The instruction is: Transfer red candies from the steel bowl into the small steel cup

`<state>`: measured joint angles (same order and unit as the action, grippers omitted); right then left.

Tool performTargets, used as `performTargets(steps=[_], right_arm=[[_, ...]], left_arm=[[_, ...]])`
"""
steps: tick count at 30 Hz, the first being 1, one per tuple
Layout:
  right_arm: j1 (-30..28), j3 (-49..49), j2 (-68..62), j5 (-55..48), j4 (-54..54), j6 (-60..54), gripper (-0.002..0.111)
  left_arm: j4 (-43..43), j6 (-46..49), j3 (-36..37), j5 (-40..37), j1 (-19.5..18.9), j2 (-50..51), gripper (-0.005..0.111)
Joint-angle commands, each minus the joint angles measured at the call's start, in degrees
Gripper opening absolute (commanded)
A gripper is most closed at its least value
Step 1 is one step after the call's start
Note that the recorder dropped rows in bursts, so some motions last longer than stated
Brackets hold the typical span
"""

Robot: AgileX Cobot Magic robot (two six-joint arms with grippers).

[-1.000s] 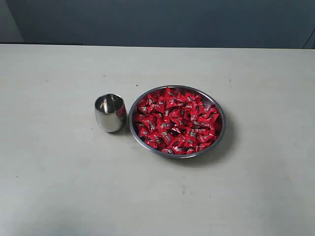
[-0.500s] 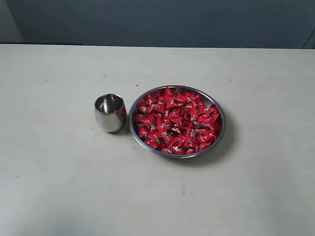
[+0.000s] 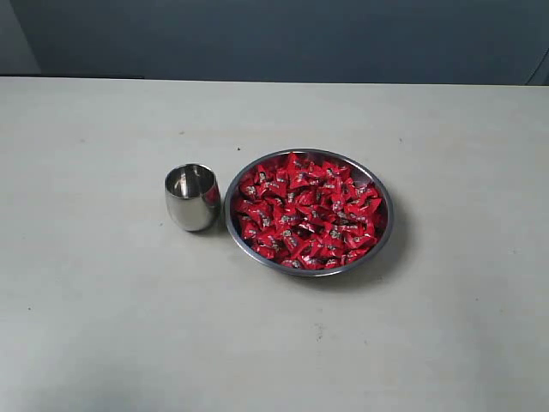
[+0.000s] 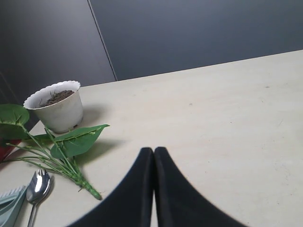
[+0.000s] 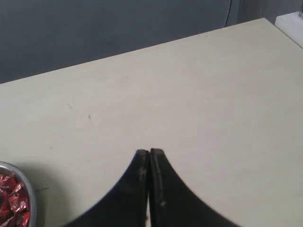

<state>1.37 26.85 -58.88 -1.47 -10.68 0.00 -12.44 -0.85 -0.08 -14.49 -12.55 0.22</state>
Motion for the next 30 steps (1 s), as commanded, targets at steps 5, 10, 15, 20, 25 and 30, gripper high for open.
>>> performTargets(steps=[5, 10, 15, 20, 25, 30], right_arm=[[0.1, 0.2, -2.2, 0.3, 0.1, 0.0, 0.000], [0.1, 0.2, -3.3, 0.9, 0.1, 0.0, 0.000], [0.1, 0.2, -3.7, 1.2, 0.1, 0.0, 0.000], [0.1, 0.2, -3.7, 2.1, 0.1, 0.0, 0.000], [0.1, 0.2, -3.7, 2.4, -0.1, 0.0, 0.000], [0.1, 0.2, -3.7, 2.4, -0.3, 0.0, 0.000]], left_arm=[[-0.3, -0.2, 0.1, 0.8, 0.2, -0.2, 0.000], [-0.3, -0.2, 0.1, 0.8, 0.2, -0.2, 0.000], [-0.3, -0.2, 0.1, 0.8, 0.2, -0.2, 0.000], [-0.3, -0.2, 0.1, 0.8, 0.2, -0.2, 0.000], [-0.3, -0.2, 0.1, 0.8, 0.2, -0.2, 0.000], [-0.3, -0.2, 0.1, 0.8, 0.2, -0.2, 0.000]])
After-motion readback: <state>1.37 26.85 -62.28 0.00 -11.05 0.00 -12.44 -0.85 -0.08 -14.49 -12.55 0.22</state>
